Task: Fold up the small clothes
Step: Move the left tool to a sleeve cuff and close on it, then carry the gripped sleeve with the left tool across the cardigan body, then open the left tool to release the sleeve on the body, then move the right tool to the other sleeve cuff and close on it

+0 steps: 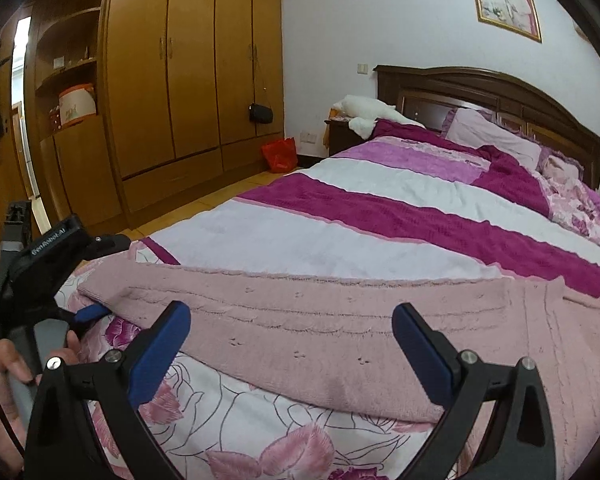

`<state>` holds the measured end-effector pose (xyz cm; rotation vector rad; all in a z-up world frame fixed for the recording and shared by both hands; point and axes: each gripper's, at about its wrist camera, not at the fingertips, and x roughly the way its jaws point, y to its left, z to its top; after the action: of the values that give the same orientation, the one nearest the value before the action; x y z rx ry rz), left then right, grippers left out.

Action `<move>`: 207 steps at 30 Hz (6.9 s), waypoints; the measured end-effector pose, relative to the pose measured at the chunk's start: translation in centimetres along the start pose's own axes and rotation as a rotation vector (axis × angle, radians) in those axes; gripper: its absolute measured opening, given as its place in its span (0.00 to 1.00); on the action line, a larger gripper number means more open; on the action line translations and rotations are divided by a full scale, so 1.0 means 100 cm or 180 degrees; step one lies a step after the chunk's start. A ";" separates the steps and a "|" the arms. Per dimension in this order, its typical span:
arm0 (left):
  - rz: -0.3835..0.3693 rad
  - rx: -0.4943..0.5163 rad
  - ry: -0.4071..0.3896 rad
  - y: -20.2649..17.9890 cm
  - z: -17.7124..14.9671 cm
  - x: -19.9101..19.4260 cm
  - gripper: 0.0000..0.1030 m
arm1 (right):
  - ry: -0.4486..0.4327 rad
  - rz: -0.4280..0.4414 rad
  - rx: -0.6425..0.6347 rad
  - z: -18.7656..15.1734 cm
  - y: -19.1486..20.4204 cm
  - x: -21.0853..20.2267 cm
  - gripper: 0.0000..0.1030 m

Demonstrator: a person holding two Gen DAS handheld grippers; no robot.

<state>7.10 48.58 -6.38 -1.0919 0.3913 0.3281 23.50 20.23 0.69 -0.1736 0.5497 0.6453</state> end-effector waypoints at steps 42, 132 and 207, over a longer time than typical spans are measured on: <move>-0.0063 0.0363 -0.0227 -0.110 -0.021 -0.003 0.00 | -0.0068 -0.0560 -0.0043 -0.004 -0.108 -0.056 1.00; -0.0639 0.3151 0.1400 -0.462 -0.515 0.080 0.09 | -0.0071 -0.2144 0.1282 -0.186 -0.536 -0.350 1.00; 0.0155 0.2639 0.0124 -0.294 -0.272 0.007 0.35 | -0.0087 -0.3145 0.2219 -0.149 -0.755 -0.441 0.07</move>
<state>16.80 11.60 5.45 -0.2775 0.5247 0.1559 34.12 -67.30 10.73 0.2230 0.5560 -0.5147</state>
